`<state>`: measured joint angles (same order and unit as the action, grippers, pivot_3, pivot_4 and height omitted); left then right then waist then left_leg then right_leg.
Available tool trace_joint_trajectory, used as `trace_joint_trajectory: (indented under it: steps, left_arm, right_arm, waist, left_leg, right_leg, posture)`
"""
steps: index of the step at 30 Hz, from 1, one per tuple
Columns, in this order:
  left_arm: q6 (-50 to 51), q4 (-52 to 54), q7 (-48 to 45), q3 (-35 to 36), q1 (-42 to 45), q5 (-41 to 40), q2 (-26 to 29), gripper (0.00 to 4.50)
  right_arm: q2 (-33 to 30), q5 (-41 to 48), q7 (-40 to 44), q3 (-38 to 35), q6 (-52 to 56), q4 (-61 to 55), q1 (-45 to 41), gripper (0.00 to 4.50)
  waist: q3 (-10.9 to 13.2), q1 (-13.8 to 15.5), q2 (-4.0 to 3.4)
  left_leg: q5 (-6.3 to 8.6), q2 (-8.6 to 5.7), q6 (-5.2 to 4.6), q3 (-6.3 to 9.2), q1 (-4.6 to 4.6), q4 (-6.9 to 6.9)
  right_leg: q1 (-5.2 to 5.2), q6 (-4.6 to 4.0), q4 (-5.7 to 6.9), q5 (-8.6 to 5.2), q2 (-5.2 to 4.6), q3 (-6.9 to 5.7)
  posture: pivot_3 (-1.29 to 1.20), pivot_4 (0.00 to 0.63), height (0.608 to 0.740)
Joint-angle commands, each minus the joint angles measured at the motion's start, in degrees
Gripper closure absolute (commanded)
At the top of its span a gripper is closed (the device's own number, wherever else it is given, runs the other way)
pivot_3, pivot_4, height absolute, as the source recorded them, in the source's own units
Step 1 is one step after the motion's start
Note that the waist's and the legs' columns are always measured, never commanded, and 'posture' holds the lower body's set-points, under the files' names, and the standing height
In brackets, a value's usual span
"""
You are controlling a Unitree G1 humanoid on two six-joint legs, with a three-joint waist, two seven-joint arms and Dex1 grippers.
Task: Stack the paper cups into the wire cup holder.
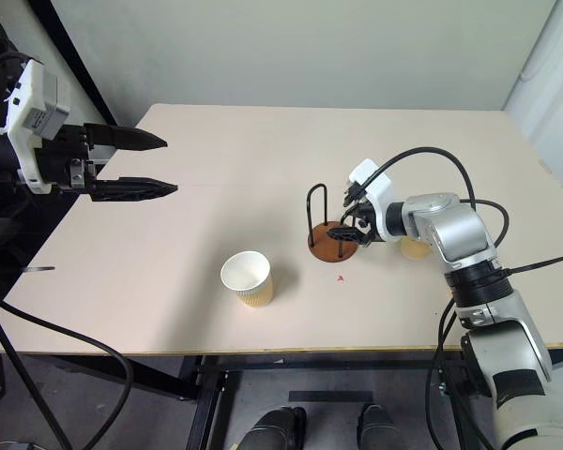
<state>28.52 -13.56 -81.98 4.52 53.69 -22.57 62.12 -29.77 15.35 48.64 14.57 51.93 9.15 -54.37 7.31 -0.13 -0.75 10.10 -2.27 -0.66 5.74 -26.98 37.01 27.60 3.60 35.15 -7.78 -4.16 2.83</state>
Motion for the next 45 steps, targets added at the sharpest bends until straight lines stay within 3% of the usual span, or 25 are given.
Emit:
trace_joint_trajectory:
  steps: [1, 8, 18, 27, 41, 45]
  left_arm:
    - [-0.5, 1.1, 0.6, 2.2, 0.1, -0.5, 1.5, 0.39]
    - [0.9, 2.8, -0.1, 2.3, -1.5, -1.4, 2.0, 0.39]
    - [4.4, 9.1, -1.8, 2.2, -6.5, -4.6, 3.4, 0.39]
    - [6.6, 11.9, -2.4, 0.8, -6.3, -7.0, 2.7, 0.39]
    - [6.6, 11.4, -2.2, -0.9, -4.5, -7.0, 1.8, 0.39]
    - [6.7, 11.5, -2.0, -0.8, -4.8, -7.0, 1.8, 0.39]
  right_arm:
    - [-0.7, 0.0, 0.3, -1.6, 0.0, -1.0, -1.3, 1.99]
    - [-3.5, 2.0, 3.9, -1.5, 3.0, -5.1, -0.2, 4.43]
    - [-12.5, 6.8, 11.0, -1.9, 8.0, -17.8, 3.1, 4.43]
    - [-17.4, 8.4, 12.1, -1.7, 7.7, -23.8, 8.1, 4.43]
    - [-20.8, 1.3, 12.0, 3.2, -0.8, -17.1, 12.2, 4.43]
    - [-22.1, 0.2, 13.2, 3.8, -2.0, -15.8, 13.0, 3.30]
  waist:
    - [0.0, 0.0, 0.00]
    - [0.0, 0.0, 0.00]
    - [0.0, 0.0, 0.00]
    - [0.0, 0.0, 0.02]
    - [-0.1, 0.0, 0.09]
    - [-0.1, 0.2, 0.21]
  left_leg:
    - [0.00, 0.00, 0.00, 0.00, 0.00, 0.00]
    - [-0.04, 0.01, 0.06, 0.00, 0.01, 0.00]
    - [-0.06, 0.01, 0.08, 0.00, 0.02, 0.01]
    - [-0.21, 0.01, 0.08, 0.00, 0.08, 0.03]
    - [-0.26, 0.01, 0.08, 0.00, 0.29, 0.04]
    - [-0.25, 0.01, 0.09, 0.04, 0.40, 0.04]
  right_leg:
    - [0.00, 0.00, 0.00, 0.00, 0.00, 0.00]
    - [0.01, -0.02, 0.06, 0.01, 0.00, 0.00]
    - [-0.01, -0.02, 0.08, 0.01, 0.00, -0.02]
    - [-0.03, -0.03, 0.25, 0.02, 0.00, 0.02]
    - [-0.14, -0.04, 0.39, 0.03, 0.01, 0.08]
    - [-0.31, -0.04, 0.34, 0.03, 0.00, 0.07]
  posture:
    - [0.00, 0.150, 0.740]
    - [0.00, 0.150, 0.740]
    - [0.00, 0.150, 0.740]
    - [0.00, 0.150, 0.740]
    - [0.00, 0.150, 0.740]
    - [0.00, 0.150, 0.740]
